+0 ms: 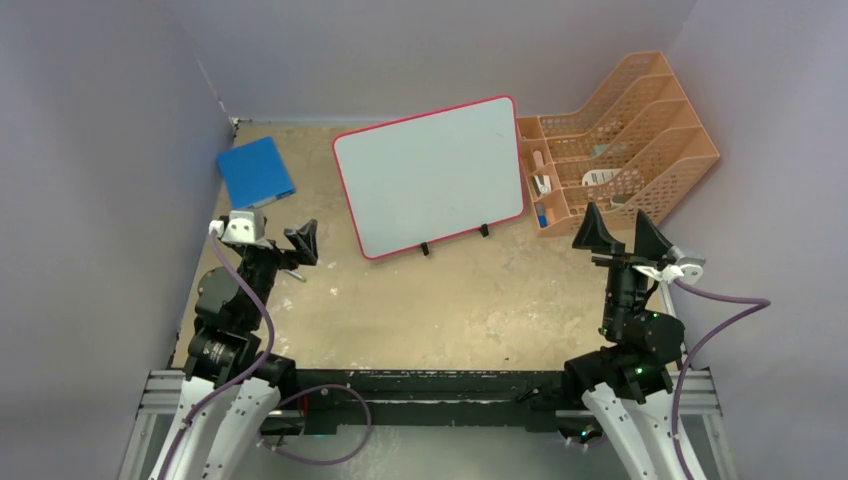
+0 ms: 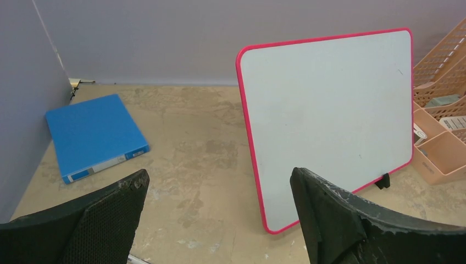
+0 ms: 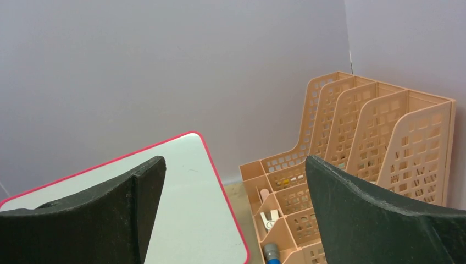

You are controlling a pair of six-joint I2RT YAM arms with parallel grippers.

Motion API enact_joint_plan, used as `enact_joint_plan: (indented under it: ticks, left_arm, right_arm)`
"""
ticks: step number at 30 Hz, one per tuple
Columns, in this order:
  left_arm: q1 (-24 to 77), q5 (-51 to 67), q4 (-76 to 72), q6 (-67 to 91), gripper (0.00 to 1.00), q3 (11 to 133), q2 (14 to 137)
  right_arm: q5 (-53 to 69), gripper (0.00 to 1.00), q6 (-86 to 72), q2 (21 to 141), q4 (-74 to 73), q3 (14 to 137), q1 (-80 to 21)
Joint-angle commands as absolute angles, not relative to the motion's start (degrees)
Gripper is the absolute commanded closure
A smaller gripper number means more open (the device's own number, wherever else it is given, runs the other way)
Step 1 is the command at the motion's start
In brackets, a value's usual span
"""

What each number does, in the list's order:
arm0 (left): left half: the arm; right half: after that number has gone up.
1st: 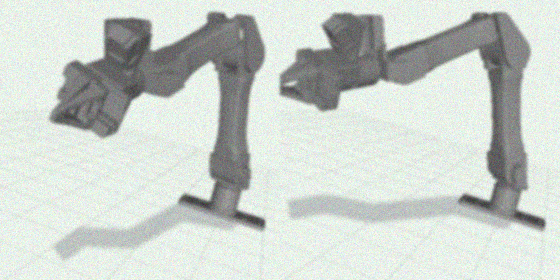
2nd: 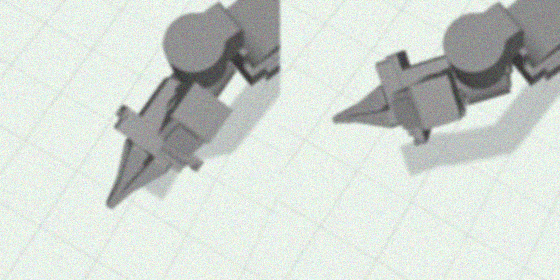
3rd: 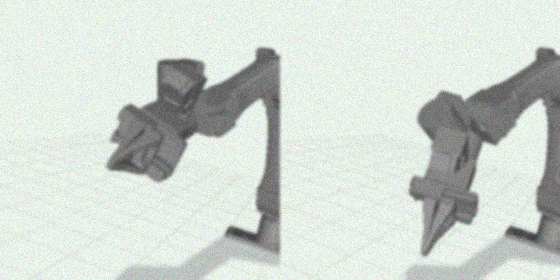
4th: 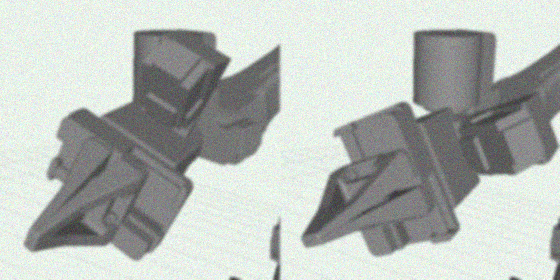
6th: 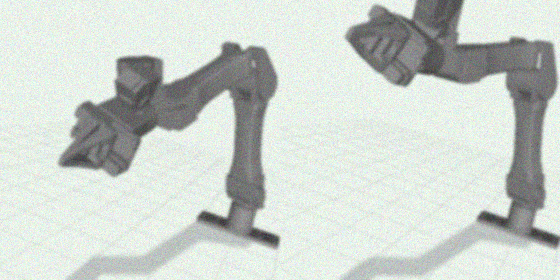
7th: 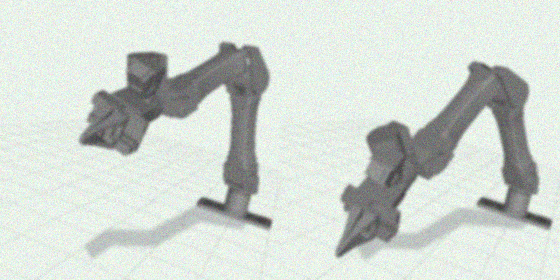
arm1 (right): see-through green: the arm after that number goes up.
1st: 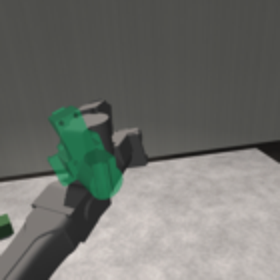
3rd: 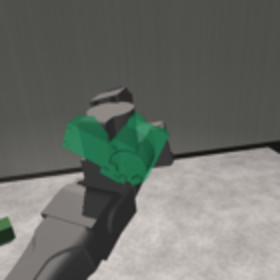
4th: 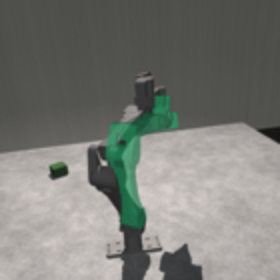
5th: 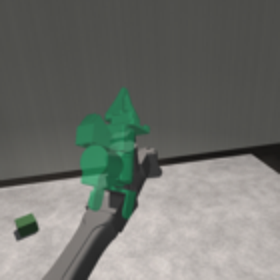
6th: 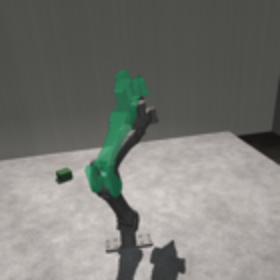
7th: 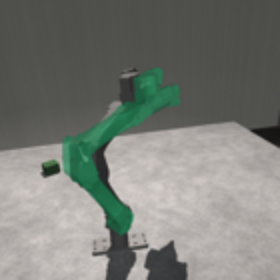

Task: Write a sentence on the whiteboard
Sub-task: Move the whiteboard to the center of the board.

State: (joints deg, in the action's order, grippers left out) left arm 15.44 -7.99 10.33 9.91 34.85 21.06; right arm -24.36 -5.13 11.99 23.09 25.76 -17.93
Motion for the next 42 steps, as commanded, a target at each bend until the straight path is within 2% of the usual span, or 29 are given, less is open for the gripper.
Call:
enact_joint_plan:
  ticks: [1,22,42]
  left_arm:
    - [15.6,-7.5,7.9,10.7,0.01,35.8,21.1]
    - [15.6,-7.2,8.2,10.5,0.0,35.6,21.3]
    - [15.6,-7.4,8.9,10.6,0.0,35.9,21.9]
  right_arm:
    - [-22.9,0.01,-4.9,12.6,25.6,26.3,-17.7]
    - [-18.6,0.01,-5.0,15.8,22.5,29.1,-17.6]
    - [-8.5,0.01,-9.0,36.3,11.5,41.1,-17.6]
